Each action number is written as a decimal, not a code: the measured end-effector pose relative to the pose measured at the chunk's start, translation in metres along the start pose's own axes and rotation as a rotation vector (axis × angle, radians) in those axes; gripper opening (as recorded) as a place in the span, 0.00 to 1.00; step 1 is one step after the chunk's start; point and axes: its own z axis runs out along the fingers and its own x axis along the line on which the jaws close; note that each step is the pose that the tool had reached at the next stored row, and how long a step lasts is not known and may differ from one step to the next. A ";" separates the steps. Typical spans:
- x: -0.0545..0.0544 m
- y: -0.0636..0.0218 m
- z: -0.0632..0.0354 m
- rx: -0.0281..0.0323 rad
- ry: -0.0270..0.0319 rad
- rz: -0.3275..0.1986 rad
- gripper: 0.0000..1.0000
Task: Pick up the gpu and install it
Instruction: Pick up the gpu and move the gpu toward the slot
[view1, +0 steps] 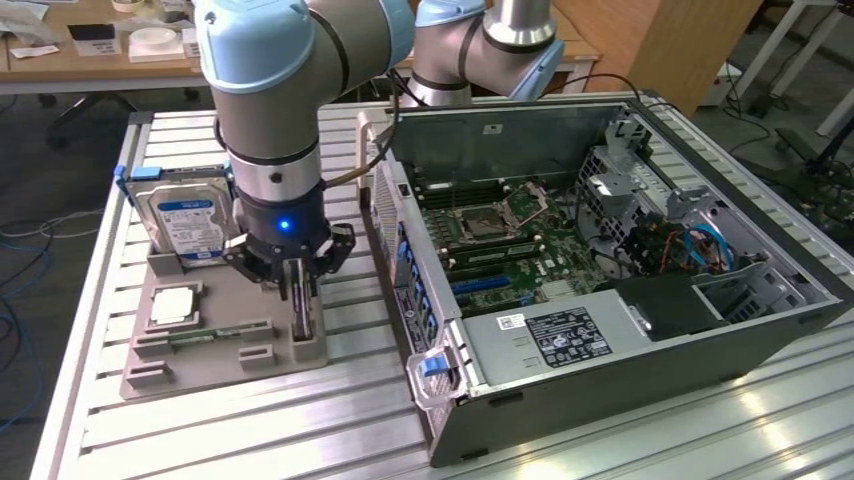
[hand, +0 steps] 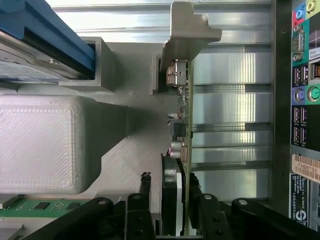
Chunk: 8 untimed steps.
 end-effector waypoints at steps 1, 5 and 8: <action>0.000 0.0000 0.0000 0.0000 0.0000 0.000 0.40; 0.000 0.0000 0.0000 0.0000 0.0000 0.000 0.38; 0.000 0.0000 0.0000 0.0001 0.0001 0.000 0.29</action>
